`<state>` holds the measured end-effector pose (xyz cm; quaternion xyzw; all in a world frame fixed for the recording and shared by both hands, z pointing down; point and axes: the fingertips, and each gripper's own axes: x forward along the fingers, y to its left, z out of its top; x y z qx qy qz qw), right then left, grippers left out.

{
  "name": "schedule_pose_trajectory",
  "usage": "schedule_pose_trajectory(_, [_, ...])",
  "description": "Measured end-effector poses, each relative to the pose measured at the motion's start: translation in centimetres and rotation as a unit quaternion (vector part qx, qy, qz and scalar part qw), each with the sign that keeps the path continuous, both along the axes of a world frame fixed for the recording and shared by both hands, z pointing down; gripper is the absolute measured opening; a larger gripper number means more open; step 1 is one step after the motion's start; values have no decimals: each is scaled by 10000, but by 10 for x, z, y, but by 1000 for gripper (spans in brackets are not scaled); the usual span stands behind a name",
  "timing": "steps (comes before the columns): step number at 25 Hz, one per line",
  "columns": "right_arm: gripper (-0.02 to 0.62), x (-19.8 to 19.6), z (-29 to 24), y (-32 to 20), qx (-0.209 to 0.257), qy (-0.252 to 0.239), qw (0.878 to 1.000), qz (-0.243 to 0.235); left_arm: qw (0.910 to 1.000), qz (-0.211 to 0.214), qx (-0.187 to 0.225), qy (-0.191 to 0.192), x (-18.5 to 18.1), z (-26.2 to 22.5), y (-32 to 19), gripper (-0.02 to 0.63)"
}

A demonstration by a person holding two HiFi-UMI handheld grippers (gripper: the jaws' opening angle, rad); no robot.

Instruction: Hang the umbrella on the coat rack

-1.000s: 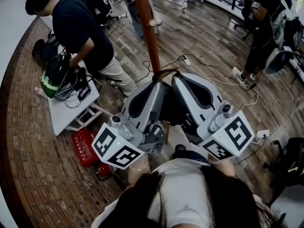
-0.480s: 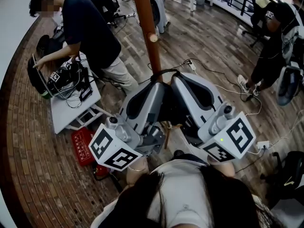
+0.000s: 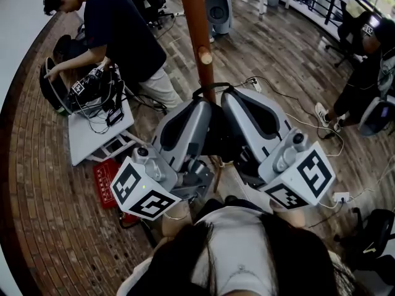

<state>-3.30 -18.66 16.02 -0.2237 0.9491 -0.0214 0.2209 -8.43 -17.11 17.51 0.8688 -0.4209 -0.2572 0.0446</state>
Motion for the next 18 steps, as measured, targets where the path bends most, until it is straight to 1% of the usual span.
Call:
schedule_pose_trajectory(4, [34,-5,-4,-6,38,-24,10000,37,10000,14,41,-17,-5,-4,-6,12])
schedule_pose_trajectory(11, [34,-5,-13,-6,139,-103,9996,213,9997,206,106,-72,-6,-13,-8,12])
schedule_pose_trajectory(18, [34,-8,-14,-24,112,-142,9993,333,9992,386,92,-85,-9,-15,-27,12])
